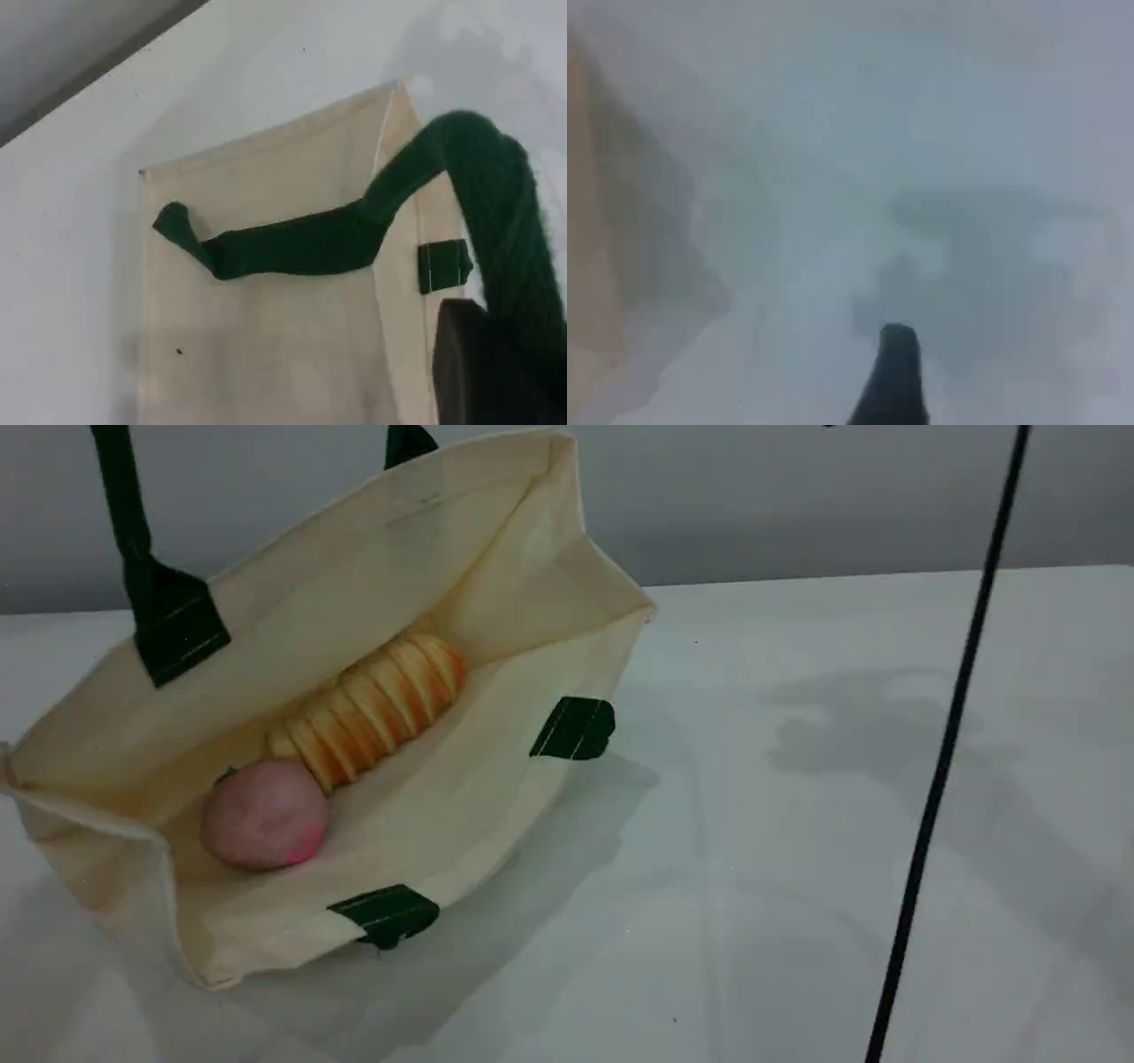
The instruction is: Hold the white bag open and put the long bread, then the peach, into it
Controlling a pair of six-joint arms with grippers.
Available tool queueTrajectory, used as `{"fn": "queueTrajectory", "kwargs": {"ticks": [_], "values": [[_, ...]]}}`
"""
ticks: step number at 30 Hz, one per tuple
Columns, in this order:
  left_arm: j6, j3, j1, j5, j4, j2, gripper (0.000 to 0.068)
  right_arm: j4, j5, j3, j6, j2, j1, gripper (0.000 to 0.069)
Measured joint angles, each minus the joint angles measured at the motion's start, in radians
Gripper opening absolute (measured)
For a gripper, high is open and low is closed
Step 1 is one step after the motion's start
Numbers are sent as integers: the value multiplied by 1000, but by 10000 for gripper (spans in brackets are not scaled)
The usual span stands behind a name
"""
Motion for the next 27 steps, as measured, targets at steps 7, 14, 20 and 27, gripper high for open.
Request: {"fn": "queueTrajectory", "kwargs": {"ticks": [7, 14, 20, 27], "values": [[2, 0, 0, 0, -1, 0, 100, -34, 4, 0, 0, 0, -7, 586], [2, 0, 0, -3, -7, 0, 284, -38, 5, 0, -1, 0, -7, 586], [-30, 0, 0, -2, -6, 0, 431, -72, 36, -1, -1, -5, -6, 586], [-158, 0, 1, -1, 43, -19, 443, -131, 167, -61, 9, -77, -6, 586]]}}
